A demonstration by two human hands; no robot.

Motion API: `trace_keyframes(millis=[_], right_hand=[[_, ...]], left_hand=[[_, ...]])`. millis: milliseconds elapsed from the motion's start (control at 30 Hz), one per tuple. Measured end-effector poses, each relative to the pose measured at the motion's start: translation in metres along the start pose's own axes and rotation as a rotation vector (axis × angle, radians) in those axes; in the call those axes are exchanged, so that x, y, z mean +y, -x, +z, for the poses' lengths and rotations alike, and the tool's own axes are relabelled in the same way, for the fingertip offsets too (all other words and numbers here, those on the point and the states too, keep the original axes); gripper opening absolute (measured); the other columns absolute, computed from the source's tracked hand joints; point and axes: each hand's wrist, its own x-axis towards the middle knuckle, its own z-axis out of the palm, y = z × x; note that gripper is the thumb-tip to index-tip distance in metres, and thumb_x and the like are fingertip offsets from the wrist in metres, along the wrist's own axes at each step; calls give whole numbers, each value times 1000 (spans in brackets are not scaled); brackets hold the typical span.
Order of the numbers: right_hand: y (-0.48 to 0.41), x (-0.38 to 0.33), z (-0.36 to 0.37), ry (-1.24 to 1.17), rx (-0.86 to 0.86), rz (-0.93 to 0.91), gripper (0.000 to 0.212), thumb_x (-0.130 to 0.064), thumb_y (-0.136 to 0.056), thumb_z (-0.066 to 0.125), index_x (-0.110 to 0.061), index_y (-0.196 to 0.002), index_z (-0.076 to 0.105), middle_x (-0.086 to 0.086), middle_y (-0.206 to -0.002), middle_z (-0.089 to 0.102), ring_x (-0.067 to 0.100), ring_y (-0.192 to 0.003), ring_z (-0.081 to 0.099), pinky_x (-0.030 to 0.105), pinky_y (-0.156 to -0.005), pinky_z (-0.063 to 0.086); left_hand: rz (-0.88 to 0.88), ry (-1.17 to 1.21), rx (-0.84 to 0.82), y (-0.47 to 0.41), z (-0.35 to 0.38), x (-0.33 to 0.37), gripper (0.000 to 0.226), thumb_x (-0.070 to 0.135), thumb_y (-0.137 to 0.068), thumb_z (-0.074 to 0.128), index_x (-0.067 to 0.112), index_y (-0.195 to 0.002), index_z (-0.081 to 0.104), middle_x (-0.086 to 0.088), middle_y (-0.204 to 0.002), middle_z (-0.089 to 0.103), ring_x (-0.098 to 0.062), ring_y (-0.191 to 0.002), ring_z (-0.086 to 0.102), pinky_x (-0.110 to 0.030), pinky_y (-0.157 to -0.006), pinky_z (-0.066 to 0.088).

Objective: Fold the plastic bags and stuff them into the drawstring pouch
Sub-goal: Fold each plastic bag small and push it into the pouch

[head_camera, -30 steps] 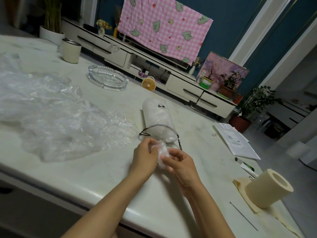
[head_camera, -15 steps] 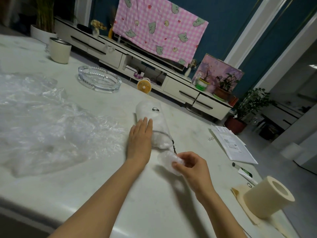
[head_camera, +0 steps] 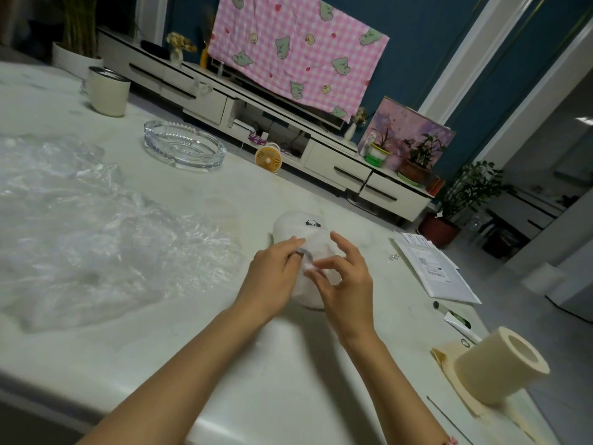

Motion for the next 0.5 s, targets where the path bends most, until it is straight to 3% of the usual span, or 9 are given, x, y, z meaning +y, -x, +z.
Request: trace_keyframes(millis=[133, 233, 333, 400, 500], right_hand=[[-2, 2, -3, 166, 43, -170, 16, -19, -70, 72, -10, -69, 59, 8, -111, 67, 21, -99, 61, 32, -78, 49], [11, -6, -7, 175, 107, -302, 14, -18, -74, 71, -12, -67, 61, 10, -116, 64, 21, -110, 52, 28, -89, 36], [31, -13, -5, 150, 152, -435, 13, -19, -80, 68, -16, -71, 59, 11, -120, 63, 24, -115, 53, 29, -94, 35], [34, -12, -2, 130, 181, -390, 10, -20, -79, 67, -16, -73, 61, 10, -121, 61, 25, -114, 53, 28, -95, 34], [22, -9, -1, 103, 246, -145, 16, -25, -75, 63, -10, -71, 65, 13, -128, 55, 22, -118, 47, 22, -101, 29]], left_hand=[[-12, -50, 16, 5, 4, 3, 31, 14, -96, 46, 17, -121, 65, -6, -119, 66, -27, -106, 60, -31, -89, 46], [-16, -157, 100, 4, 0, 8, 31, 29, -93, 44, 16, -100, 72, -10, -89, 71, -33, -83, 61, -38, -72, 50], [17, -255, 87, 6, 1, 13, 32, 31, -91, 44, 12, -88, 70, -11, -81, 68, -34, -79, 60, -38, -69, 48], [46, -306, 48, 10, 6, 16, 25, 25, -93, 48, 12, -85, 68, -11, -85, 68, -33, -81, 58, -37, -68, 45], [86, -297, 12, 12, 9, 17, 24, 25, -95, 48, 13, -88, 68, -8, -92, 68, -32, -86, 58, -39, -72, 45]])
